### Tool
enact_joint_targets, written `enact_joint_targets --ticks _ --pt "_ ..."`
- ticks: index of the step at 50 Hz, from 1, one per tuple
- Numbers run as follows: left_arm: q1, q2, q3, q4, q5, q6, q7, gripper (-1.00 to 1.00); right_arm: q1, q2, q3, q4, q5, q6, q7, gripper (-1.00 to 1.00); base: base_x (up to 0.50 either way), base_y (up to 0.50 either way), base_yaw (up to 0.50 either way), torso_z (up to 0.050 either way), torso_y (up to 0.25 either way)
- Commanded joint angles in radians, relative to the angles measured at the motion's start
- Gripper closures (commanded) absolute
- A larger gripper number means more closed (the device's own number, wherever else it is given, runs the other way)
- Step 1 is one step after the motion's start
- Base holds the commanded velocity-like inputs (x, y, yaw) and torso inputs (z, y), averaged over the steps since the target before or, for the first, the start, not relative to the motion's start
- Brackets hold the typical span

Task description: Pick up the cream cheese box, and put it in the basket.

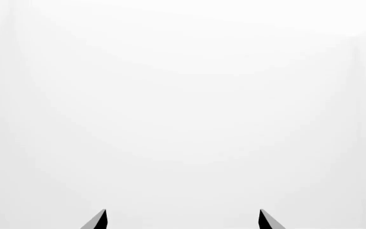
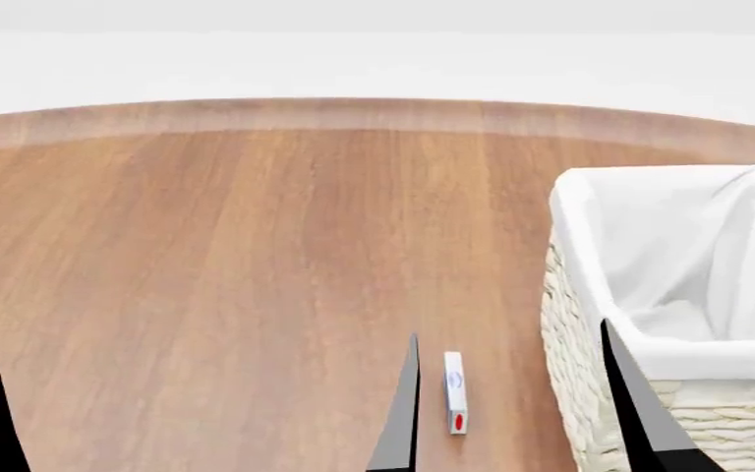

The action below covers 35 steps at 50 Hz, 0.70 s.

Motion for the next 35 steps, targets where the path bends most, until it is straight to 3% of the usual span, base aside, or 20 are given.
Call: enact_joint_targets --ticks 1,27,35 --pt "-0.001 -0.007 0.003 0.002 -0.004 0.001 -0.009 -1.0 0.0 0.007 -0.006 0.001 0.002 -0.002 0.009 -1.0 0.25 0.0 0.0 0.0 0.0" --pt "0.0 -0.018 0.015 -0.01 -0.004 0.02 -0.022 -1.0 0.002 -0.003 0.0 -0.007 -0.011 0.009 0.0 -1.0 0.25 0.0 0.0 0.0 0.0" --pt "-0.001 -0.023 0.02 -0.009 -0.002 0.019 -0.027 -1.0 0.011 -0.056 0.013 -0.011 -0.053 0.019 -0.04 -1.0 0.11 0.0 0.0 0.0 0.0"
